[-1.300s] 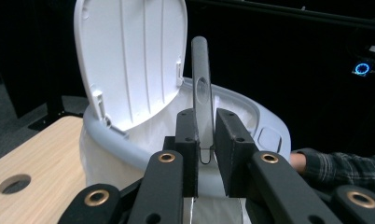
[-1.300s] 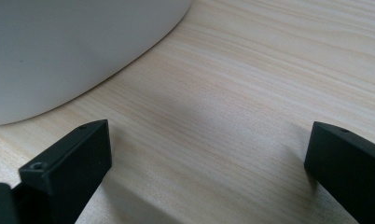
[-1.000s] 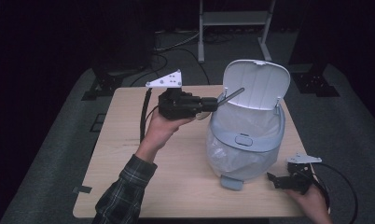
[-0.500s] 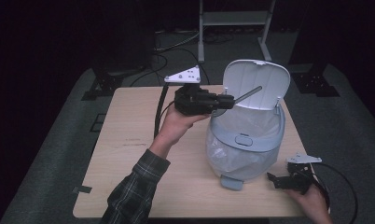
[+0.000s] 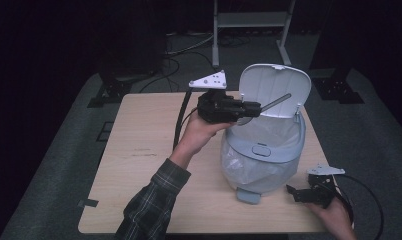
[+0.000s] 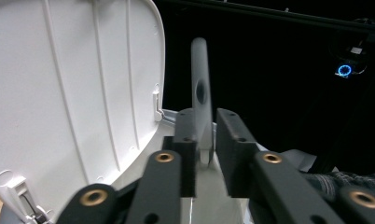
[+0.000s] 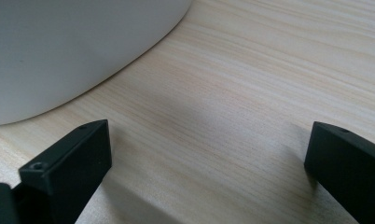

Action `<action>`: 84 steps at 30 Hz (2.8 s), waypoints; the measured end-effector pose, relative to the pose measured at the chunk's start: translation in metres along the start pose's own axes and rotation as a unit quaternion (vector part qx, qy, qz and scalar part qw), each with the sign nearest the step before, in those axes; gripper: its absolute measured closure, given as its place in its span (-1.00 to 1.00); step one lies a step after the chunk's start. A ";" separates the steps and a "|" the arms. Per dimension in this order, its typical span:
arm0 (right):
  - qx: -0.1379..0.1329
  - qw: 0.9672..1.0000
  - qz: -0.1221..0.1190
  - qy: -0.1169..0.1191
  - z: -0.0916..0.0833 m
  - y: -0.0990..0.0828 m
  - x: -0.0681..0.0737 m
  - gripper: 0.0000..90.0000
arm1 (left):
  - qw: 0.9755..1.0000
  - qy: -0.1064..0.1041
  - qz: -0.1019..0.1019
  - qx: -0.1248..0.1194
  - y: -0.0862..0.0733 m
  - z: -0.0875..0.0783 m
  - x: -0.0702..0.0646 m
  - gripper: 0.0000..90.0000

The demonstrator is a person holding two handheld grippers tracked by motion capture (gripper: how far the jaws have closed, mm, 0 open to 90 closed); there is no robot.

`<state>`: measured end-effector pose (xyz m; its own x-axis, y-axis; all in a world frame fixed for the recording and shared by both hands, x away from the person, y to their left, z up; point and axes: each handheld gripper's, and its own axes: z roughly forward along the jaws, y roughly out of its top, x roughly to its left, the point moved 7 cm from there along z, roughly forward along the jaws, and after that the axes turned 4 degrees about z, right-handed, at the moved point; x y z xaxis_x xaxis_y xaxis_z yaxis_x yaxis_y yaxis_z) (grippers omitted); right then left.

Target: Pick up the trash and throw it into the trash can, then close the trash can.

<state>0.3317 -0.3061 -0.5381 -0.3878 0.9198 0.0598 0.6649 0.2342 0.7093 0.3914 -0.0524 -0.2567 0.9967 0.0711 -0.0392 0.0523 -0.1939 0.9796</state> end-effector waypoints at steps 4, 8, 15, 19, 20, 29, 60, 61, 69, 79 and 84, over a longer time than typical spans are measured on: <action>0.000 1.000 0.000 0.000 0.000 0.000 0.000 -1.00 | 1.000 0.003 -0.001 0.002 -0.001 0.000 0.002 0.73; 0.000 1.000 0.000 0.000 0.000 0.000 0.000 -1.00 | 1.000 0.016 0.003 0.000 0.000 -0.009 0.007 0.96; 0.000 1.000 0.000 0.000 0.000 0.000 0.000 -1.00 | 0.999 0.038 0.001 0.002 -0.001 -0.020 0.022 1.00; 0.000 1.000 0.000 0.000 0.000 0.000 0.000 -1.00 | 0.998 0.056 -0.003 -0.003 -0.002 -0.030 0.037 1.00; 0.000 1.000 0.000 0.000 0.000 0.000 0.000 -1.00 | 0.998 0.056 -0.003 -0.003 -0.002 -0.030 0.037 1.00; 0.000 1.000 0.000 0.000 0.000 0.000 0.000 -1.00 | 0.996 0.083 -0.008 -0.008 0.002 -0.040 0.064 1.00; 0.000 1.000 -0.001 0.000 0.000 0.000 0.000 -1.00 | 0.998 0.058 -0.019 -0.023 0.013 0.003 0.104 1.00; 0.000 1.000 -0.001 0.000 0.000 0.000 0.000 -1.00 | 0.998 0.055 -0.018 -0.024 0.014 0.003 0.102 1.00; 0.000 1.000 -0.001 0.000 0.000 0.000 0.000 -1.00 | 1.000 0.022 -0.006 -0.015 0.014 -0.001 0.086 0.99; 0.000 1.000 -0.001 0.000 0.000 0.000 0.000 -1.00 | 1.000 -0.017 0.013 0.000 0.012 -0.009 0.057 1.00; 0.001 1.000 0.002 0.000 0.000 0.000 0.000 -1.00 | 0.999 -0.028 0.014 0.018 0.010 -0.009 0.045 1.00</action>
<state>0.3314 -0.3058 -0.5381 -0.3857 0.9205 0.0629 0.6677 0.2315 0.7075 0.4360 -0.0421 -0.2465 0.9997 0.0107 -0.0235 0.0254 -0.2311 0.9726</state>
